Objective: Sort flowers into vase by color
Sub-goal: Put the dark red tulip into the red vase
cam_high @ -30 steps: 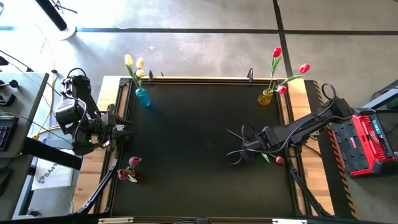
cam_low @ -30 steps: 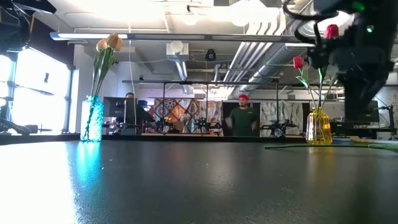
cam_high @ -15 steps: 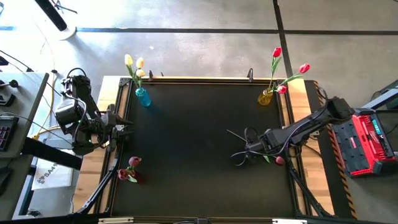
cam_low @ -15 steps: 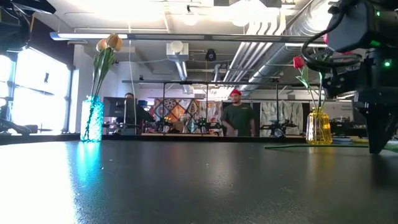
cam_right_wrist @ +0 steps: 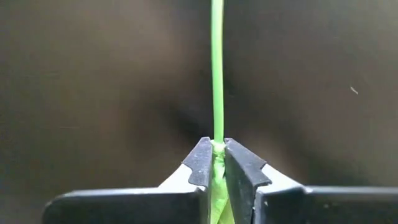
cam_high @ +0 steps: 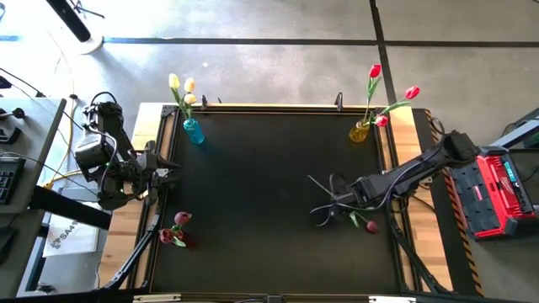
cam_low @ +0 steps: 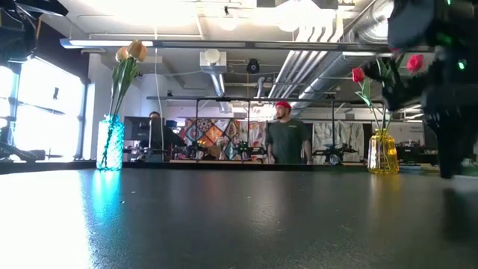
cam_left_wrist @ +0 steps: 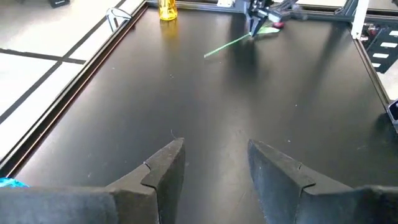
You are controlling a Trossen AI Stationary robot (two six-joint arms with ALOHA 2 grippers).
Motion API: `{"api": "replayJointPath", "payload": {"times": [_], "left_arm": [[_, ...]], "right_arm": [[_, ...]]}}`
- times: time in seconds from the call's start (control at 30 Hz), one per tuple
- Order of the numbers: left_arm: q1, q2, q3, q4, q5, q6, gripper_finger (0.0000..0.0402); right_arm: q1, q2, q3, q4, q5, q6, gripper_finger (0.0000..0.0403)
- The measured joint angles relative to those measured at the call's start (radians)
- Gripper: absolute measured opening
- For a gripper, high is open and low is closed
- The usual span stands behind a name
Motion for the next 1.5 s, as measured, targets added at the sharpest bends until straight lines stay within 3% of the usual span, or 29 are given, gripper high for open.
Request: {"api": "replayJointPath", "payload": {"times": [0.17, 0.33, 0.47, 0.63, 0.8, 0.93, 1.17, 1.33, 1.5], "left_arm": [[0.0, 0.0, 0.0, 0.002, 0.0, 0.015, 0.016], [0.001, 0.001, 0.0, 0.074, -0.004, 0.108, 0.0161], [0.0, 0.003, 0.0, 0.218, -0.048, 0.3, 0.0161], [0.008, 0.024, 0.001, 0.381, -0.153, 0.657, 0.0161], [0.038, 0.061, 0.001, 0.479, -0.257, 1.03, 0.0161], [0.082, 0.102, 0.001, 0.499, -0.306, 1.218, 0.0161], [0.164, 0.162, 0.001, 0.507, -0.318, 1.335, 0.0161], [0.204, 0.209, 0.001, 0.507, -0.314, 1.457, 0.0161], [0.236, 0.255, 0.001, 0.507, -0.293, 1.567, 0.0161]], "right_arm": [[0.0, 0.0, 0.118, 0.007, 0.014, -0.116, 0.0009], [-0.009, 0.001, 0.258, 0.095, 0.145, -0.196, 0.0007], [-0.047, 0.002, 0.31, 0.282, 0.194, -0.231, 0.0007], [-0.103, 0.003, 0.31, 0.582, 0.196, -0.248, 0.0003], [-0.16, 0.05, 0.308, 0.79, 0.111, -0.309, 0.0005], [-0.21, 0.143, 0.308, 0.995, 0.056, -0.305, 0.0006], [-0.282, 0.355, 0.374, 1.299, -0.082, -0.279, 0.0007], [-0.303, 0.502, 0.515, 1.305, -0.183, -0.279, 0.0007], [-0.301, 0.598, 0.664, 1.307, -0.209, -0.279, 0.0007]]}}
